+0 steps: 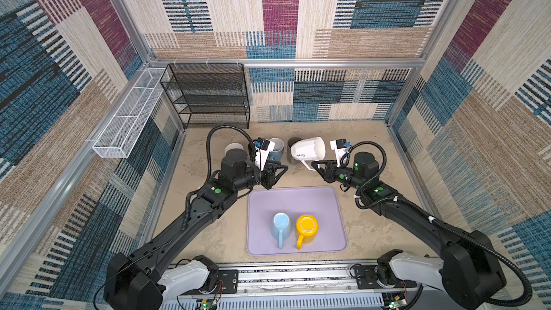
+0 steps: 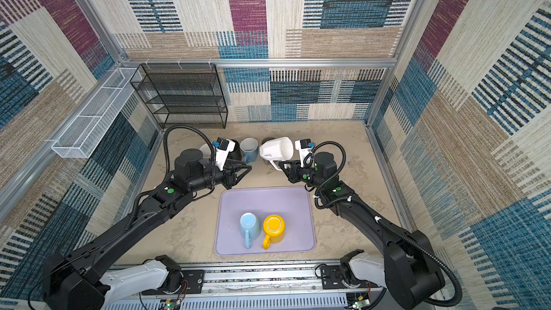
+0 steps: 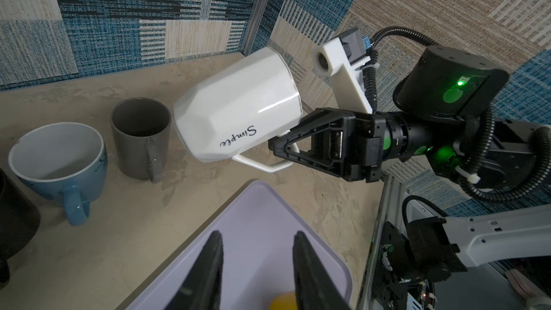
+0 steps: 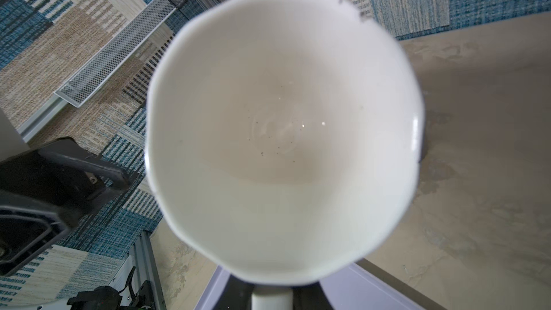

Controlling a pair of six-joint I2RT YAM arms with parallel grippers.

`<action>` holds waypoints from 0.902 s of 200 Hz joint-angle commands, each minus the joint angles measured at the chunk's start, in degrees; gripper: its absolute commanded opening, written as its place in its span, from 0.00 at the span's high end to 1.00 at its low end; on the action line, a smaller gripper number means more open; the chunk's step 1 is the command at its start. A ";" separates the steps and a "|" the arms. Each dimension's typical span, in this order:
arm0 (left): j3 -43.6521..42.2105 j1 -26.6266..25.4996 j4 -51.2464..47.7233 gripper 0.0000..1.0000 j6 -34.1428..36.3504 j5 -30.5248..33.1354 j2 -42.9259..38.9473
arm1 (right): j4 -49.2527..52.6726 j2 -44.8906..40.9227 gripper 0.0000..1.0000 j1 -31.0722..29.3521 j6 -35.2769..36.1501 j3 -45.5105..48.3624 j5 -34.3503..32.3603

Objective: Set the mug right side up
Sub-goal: 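Open the left gripper and pull back while the right gripper turns the mug upright, then carry the upright white mug with the right gripper beside the grey mug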

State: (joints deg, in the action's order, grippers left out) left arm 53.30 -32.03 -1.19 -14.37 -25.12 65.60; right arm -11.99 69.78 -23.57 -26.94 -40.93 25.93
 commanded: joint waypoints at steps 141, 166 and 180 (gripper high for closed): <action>1.36 -0.05 -4.75 0.65 3.56 4.04 -0.81 | 13.63 9.21 1.00 1.26 5.79 -10.09 -17.21; 1.98 -0.05 -6.42 0.66 3.98 5.50 -0.68 | 16.29 11.84 1.00 1.42 6.51 -12.59 -19.85; 1.99 -0.05 -6.88 0.66 4.15 5.79 -0.61 | 17.61 13.47 1.00 1.42 6.97 -14.16 -21.15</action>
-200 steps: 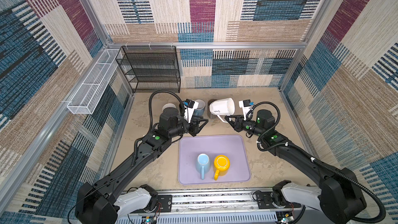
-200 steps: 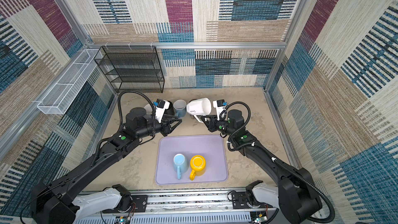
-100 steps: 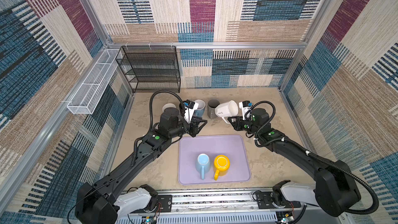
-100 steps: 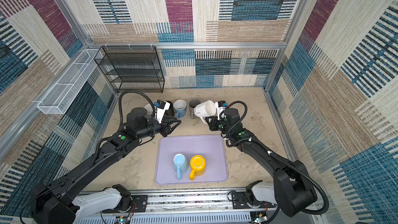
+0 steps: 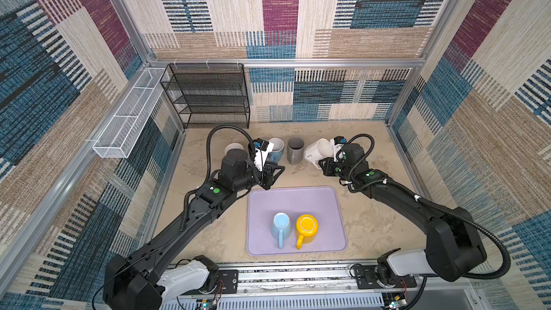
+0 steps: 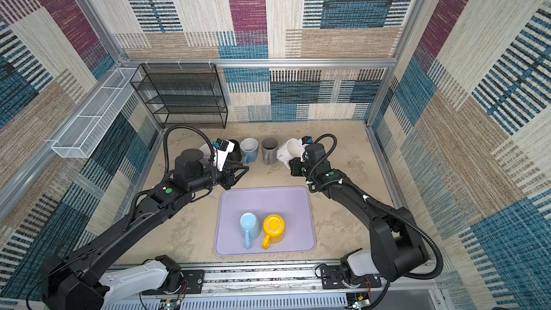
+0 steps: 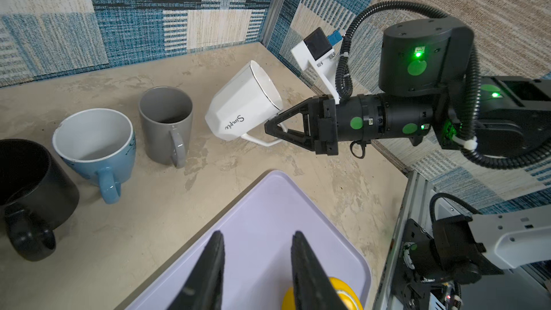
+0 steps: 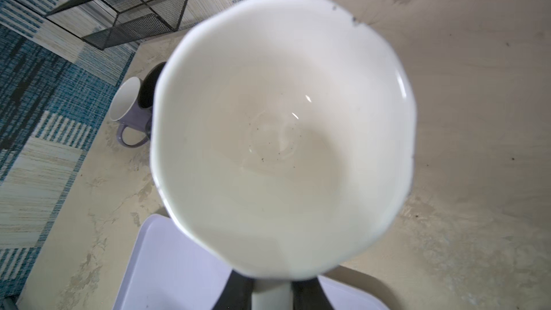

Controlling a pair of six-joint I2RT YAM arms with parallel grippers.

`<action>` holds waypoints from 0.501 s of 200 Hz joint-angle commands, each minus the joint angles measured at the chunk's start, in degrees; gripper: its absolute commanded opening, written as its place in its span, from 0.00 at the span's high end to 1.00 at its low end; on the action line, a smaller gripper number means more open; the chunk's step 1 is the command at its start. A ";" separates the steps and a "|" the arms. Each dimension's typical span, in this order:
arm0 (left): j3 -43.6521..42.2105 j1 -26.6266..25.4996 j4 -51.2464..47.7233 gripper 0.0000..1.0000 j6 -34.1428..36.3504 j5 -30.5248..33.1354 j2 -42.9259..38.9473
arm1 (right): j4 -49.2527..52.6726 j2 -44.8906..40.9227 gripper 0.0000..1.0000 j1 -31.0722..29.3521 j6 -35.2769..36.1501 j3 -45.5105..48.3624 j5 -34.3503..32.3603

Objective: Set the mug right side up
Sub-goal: 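Carry the upright white mug with the right gripper beside the grey mug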

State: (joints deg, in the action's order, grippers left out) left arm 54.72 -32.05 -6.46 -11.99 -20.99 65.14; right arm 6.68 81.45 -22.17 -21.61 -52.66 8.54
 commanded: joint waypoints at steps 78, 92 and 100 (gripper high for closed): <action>0.65 -0.03 -3.57 0.66 2.55 2.80 -0.19 | 8.06 11.82 1.00 -0.02 4.64 -13.57 -10.60; 0.59 -0.03 -3.69 0.66 2.56 2.72 -0.15 | 10.42 13.70 1.00 -0.04 5.34 -16.27 -11.09; 0.52 -0.03 -3.69 0.66 2.56 2.71 -0.28 | 11.41 14.69 1.00 -0.01 5.64 -17.57 -11.21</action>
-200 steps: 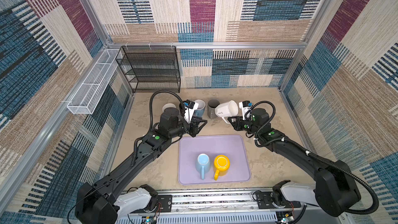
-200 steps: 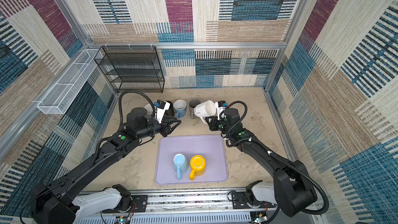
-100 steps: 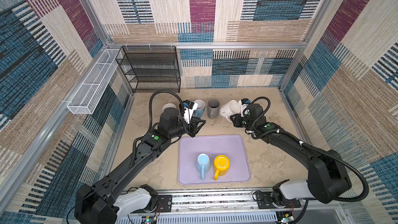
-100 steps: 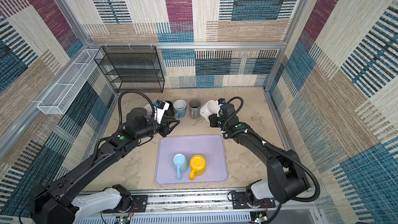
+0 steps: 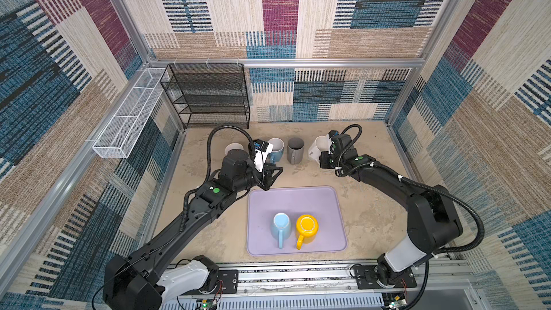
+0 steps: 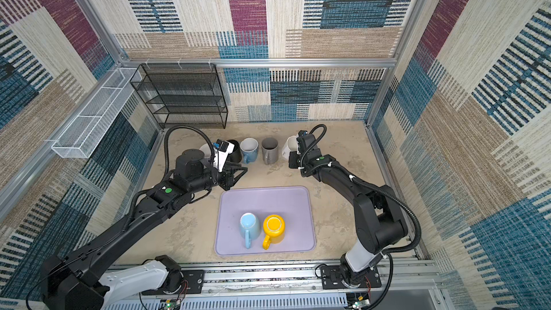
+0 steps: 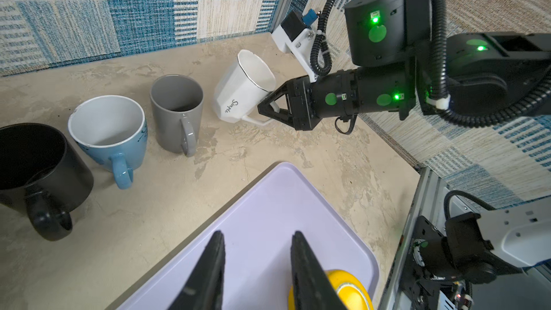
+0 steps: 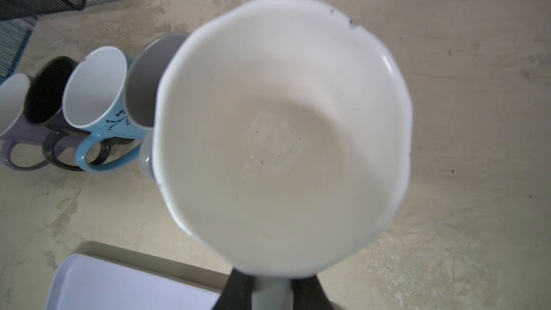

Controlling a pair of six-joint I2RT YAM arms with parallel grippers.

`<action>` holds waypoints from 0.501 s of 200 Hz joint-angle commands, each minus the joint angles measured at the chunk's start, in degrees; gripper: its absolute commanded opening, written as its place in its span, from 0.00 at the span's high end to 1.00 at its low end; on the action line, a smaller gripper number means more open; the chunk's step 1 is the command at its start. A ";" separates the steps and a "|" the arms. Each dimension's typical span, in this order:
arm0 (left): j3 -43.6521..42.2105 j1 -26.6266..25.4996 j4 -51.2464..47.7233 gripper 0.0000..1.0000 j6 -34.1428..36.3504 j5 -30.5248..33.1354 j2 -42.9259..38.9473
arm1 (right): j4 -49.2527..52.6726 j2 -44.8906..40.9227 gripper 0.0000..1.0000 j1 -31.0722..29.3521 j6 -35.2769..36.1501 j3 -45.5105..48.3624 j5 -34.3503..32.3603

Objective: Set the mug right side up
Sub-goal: 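Carry the upright white mug with the right gripper beside the grey mug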

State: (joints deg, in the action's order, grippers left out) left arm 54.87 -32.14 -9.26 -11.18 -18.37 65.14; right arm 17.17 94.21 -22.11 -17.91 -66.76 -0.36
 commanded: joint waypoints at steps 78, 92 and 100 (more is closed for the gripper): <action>-0.62 0.06 -1.45 0.66 2.13 0.25 -0.89 | 10.69 12.26 1.00 -0.04 5.39 -16.37 -4.29; -0.66 0.06 -1.50 0.66 2.31 0.43 -1.06 | 11.64 13.40 1.00 -0.11 5.77 -17.60 -4.43; -0.79 0.06 -1.71 0.66 2.31 0.52 -1.02 | 12.07 13.90 1.00 -0.06 5.96 -18.32 -4.43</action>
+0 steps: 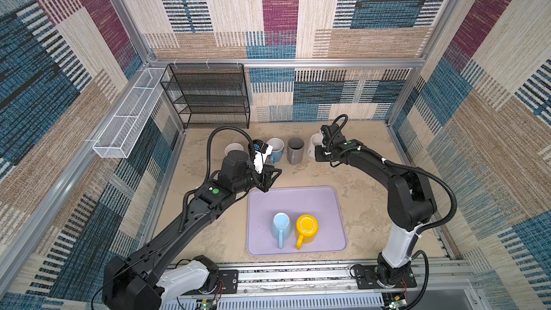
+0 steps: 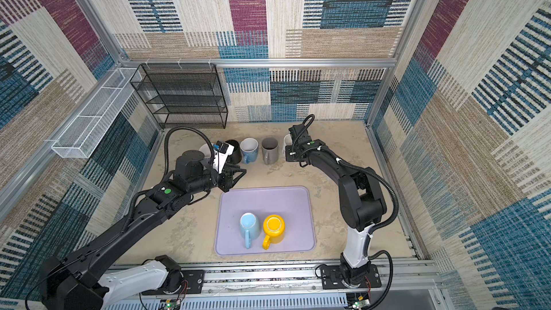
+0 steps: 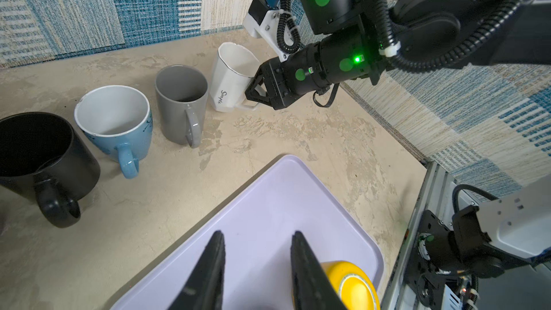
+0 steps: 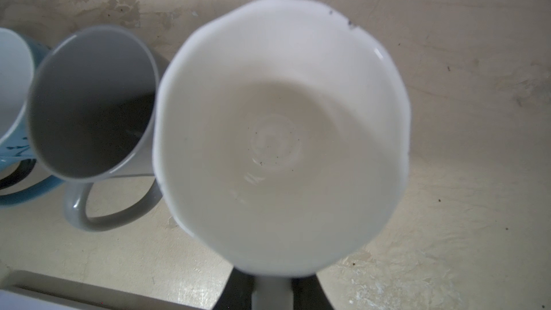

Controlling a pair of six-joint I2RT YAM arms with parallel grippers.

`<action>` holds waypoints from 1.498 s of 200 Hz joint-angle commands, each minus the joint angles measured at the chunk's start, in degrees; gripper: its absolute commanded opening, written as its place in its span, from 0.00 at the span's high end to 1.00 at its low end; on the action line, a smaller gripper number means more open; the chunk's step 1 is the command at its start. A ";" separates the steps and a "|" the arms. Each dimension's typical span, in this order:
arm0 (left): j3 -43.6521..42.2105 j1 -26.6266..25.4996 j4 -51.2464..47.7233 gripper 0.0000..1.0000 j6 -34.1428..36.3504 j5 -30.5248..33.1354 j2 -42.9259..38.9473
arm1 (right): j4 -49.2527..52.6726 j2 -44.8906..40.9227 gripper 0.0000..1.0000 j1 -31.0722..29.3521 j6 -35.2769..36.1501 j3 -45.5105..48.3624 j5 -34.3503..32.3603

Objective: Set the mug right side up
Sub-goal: 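Carry the upright white mug with the right gripper beside the grey mug, then lower the white mug onto the table with the right gripper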

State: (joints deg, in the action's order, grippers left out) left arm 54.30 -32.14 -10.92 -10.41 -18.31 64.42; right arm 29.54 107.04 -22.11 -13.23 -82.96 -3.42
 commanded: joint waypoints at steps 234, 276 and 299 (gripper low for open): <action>-0.59 0.06 -1.30 0.66 2.24 1.12 -0.96 | 5.71 7.56 0.83 -0.07 1.98 -8.45 -1.96; -0.51 0.06 -1.70 0.66 2.07 1.61 -1.05 | 5.70 7.30 0.78 -0.04 1.64 -8.51 -1.85; -0.49 0.06 -1.87 0.66 2.02 1.91 -1.14 | 5.75 7.04 0.76 -0.04 1.63 -8.47 -1.93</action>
State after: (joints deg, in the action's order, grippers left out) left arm 53.76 -32.14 -11.40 -9.43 -16.86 63.55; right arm 35.62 114.34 -22.15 -11.09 -91.02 -5.02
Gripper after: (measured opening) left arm 0.340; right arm 0.219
